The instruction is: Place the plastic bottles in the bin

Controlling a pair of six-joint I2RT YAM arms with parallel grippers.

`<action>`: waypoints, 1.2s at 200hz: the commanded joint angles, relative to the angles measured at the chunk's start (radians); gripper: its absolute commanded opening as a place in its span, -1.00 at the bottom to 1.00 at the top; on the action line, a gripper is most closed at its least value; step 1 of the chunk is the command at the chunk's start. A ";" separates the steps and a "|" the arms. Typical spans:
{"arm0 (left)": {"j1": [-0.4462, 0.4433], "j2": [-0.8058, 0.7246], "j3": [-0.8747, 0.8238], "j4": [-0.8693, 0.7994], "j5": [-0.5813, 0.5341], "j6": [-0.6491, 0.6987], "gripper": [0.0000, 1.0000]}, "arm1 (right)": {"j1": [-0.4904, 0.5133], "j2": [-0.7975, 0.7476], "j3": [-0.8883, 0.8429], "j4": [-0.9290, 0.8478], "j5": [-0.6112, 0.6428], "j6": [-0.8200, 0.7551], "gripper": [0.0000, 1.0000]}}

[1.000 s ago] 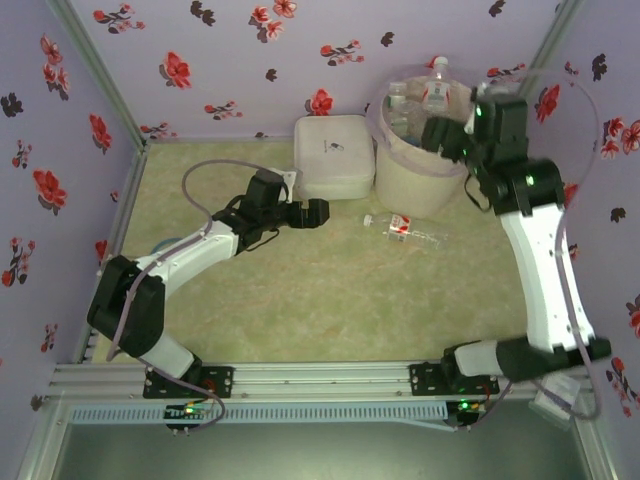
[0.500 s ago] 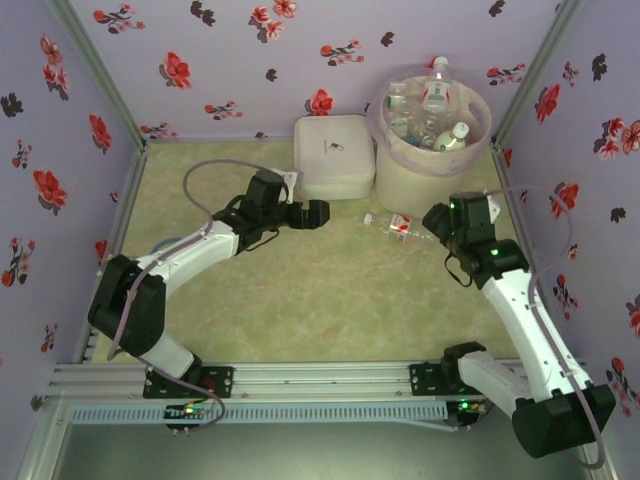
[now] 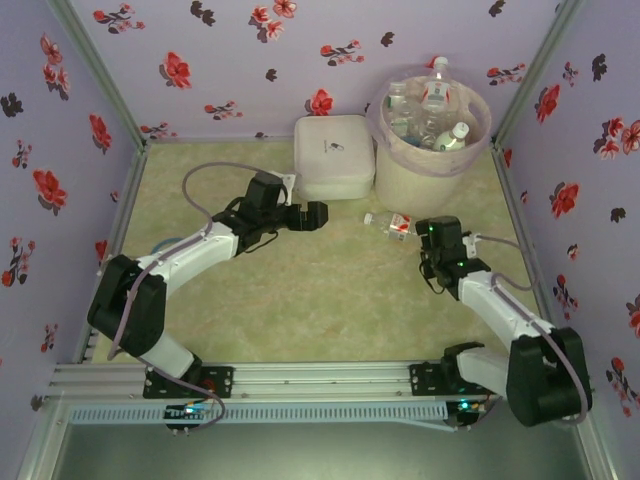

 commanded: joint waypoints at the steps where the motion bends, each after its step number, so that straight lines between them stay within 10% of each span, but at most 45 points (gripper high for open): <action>1: 0.010 -0.004 -0.003 0.027 0.010 -0.015 1.00 | -0.006 0.074 0.075 0.079 0.069 0.119 0.79; 139: 0.034 0.021 -0.011 0.034 -0.005 -0.027 1.00 | -0.084 0.460 0.131 0.259 -0.005 0.207 0.80; 240: 0.050 0.014 -0.005 0.017 0.000 -0.024 1.00 | -0.087 0.208 0.142 0.023 0.066 -0.048 0.28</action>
